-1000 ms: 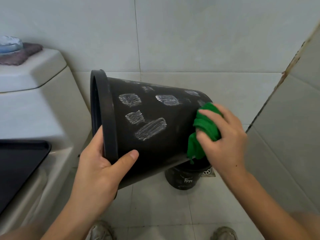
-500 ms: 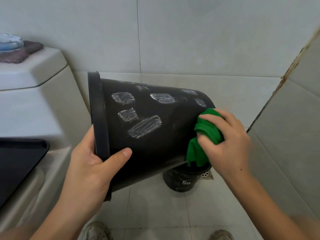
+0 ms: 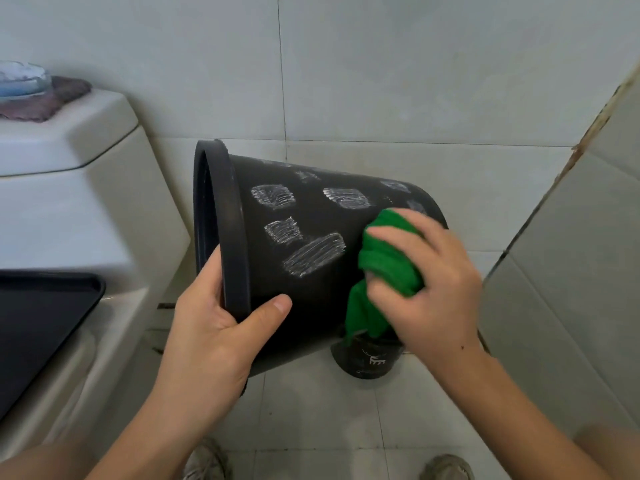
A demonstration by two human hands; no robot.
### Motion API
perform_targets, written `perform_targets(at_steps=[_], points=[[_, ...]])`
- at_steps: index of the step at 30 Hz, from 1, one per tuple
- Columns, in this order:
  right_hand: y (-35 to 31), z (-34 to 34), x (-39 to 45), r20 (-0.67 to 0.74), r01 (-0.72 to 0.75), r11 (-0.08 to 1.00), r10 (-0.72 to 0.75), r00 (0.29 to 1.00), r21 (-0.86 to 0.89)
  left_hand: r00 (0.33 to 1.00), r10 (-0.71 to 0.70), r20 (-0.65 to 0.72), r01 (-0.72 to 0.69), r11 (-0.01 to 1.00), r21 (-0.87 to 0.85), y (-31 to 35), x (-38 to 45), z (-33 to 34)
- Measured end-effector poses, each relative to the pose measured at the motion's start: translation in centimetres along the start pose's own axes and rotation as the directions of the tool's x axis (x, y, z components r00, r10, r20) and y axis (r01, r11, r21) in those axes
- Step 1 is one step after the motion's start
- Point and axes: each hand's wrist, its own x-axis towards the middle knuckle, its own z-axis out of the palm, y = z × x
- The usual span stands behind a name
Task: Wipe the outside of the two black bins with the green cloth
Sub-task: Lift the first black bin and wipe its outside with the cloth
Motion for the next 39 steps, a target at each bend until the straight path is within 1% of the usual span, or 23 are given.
perform_targets(at_steps=[2, 3, 6, 7, 8, 10, 11, 12, 13, 15, 17, 18, 21, 22, 24, 27, 28, 29, 32, 33, 35, 37, 39], points=[[-0.1, 0.1, 0.2, -0.033, -0.104, 0.994, 0.106, 0.994, 0.035, 1.0, 0.015, 0.009, -0.016, 1.0, 0.011, 0.1, 0.0, 0.1], [-0.5, 0.3, -0.1, -0.03, -0.089, 0.995, 0.09, 0.995, 0.038, 1.0, 0.019, 0.011, -0.019, 1.0, 0.01, 0.0, 0.0, 0.2], [-1.6, 0.5, -1.2, 0.05, 0.115, 0.99, -0.119, 0.992, 0.075, 1.0, 0.014, -0.012, -0.014, 0.999, -0.03, -0.4, 0.1, 0.2], [-1.5, 0.4, -1.1, 0.07, 0.145, 0.986, -0.151, 0.986, 0.079, 1.0, 0.013, -0.02, -0.014, 0.999, -0.033, -0.5, 0.2, 0.1], [-1.0, 0.3, -0.8, 0.074, 0.093, 0.993, -0.099, 0.992, 0.079, 1.0, 0.014, -0.021, -0.015, 0.999, -0.03, -0.6, 0.2, 0.1], [-0.2, 0.1, 0.2, 0.057, -0.148, 0.982, 0.142, 0.988, 0.117, 1.0, 0.012, -0.008, -0.012, 1.0, -0.026, -0.7, 0.2, 0.3], [-0.1, 0.1, 0.4, 0.042, -0.223, 0.964, 0.219, 0.975, 0.145, 1.0, 0.01, 0.002, -0.01, 0.999, -0.033, -0.6, 0.1, 0.4], [-0.4, 0.2, 0.5, 0.027, -0.225, 0.963, 0.223, 0.974, 0.151, 1.0, 0.011, 0.012, -0.011, 0.999, -0.042, -0.7, 0.1, 0.5], [-0.9, 0.3, 0.4, 0.019, -0.169, 0.976, 0.168, 0.986, 0.136, 1.0, 0.014, 0.021, -0.013, 0.999, -0.051, -0.7, 0.1, 0.6], [-2.0, 0.4, -0.2, 0.04, 0.032, 0.989, -0.038, 0.998, 0.145, 0.999, 0.024, 0.031, -0.022, 0.998, -0.061, -0.8, 0.1, 0.7], [-2.4, 0.2, -0.3, 0.093, 0.19, 0.965, -0.209, 0.973, 0.183, 0.999, 0.027, 0.04, -0.024, 0.996, -0.086, -0.9, 0.1, 0.8], [-2.1, 0.2, 0.0, 0.11, 0.191, 0.964, -0.213, 0.971, 0.183, 0.999, 0.026, 0.045, -0.022, 0.995, -0.095, -0.9, 0.1, 1.0], [-1.1, 0.2, 0.9, 0.082, -0.015, 0.988, 0.002, 0.997, 0.154, 0.998, 0.018, 0.054, -0.014, 0.997, -0.073, -0.9, -0.1, 1.9], [-1.1, 0.3, 0.9, 0.066, -0.05, 0.988, 0.041, 0.997, 0.148, 0.998, 0.025, 0.05, -0.022, 0.998, -0.057, -1.0, -0.2, 2.1], [-1.8, 0.5, 0.2, 0.059, -0.001, 0.987, -0.008, 0.998, 0.159, 0.997, 0.069, 0.024, -0.068, 0.997, -0.019, -1.0, -0.3, 2.1], [-2.3, 0.4, -0.7, 0.135, 0.184, 0.957, -0.217, 0.967, 0.222, 0.996, 0.092, -0.013, -0.093, 0.996, -0.018, -0.9, -0.2, 1.7], [-1.9, 0.3, -0.6, 0.154, 0.218, 0.951, -0.254, 0.955, 0.218, 0.996, 0.094, -0.01, -0.094, 0.995, -0.013, -0.9, -0.3, 1.6], [-1.3, 0.3, -0.5, 0.157, 0.212, 0.957, -0.245, 0.957, 0.199, 0.995, 0.102, -0.004, -0.102, 0.995, 0.007, -0.9, -0.3, 1.7], [-0.1, 0.3, -0.1, 0.095, 0.033, 0.983, -0.051, 0.994, 0.181, 0.993, 0.118, 0.019, -0.119, 0.992, 0.052, -0.8, -0.6, 2.0], [-0.3, 0.4, -0.3, 0.072, 0.015, 0.984, -0.028, 0.997, 0.18, 0.992, 0.12, 0.027, -0.121, 0.991, 0.047, -0.8, -0.7, 2.0], [-1.2, 0.7, -1.3, 0.058, 0.107, 0.979, -0.119, 0.991, 0.171, 0.989, 0.146, 0.023, -0.147, 0.988, 0.05, -0.9, -0.6, 1.9], [-2.3, 1.0, -2.4, 0.071, 0.289, 0.941, -0.306, 0.95, 0.178, 0.989, 0.147, 0.005, -0.147, 0.989, 0.03, -0.9, -0.5, 1.6], [-2.1, 1.1, -2.3, 0.075, 0.384, 0.911, -0.398, 0.914, 0.152, 0.99, 0.142, 0.001, -0.142, 0.99, 0.022, -0.9, -0.3, 1.5]])
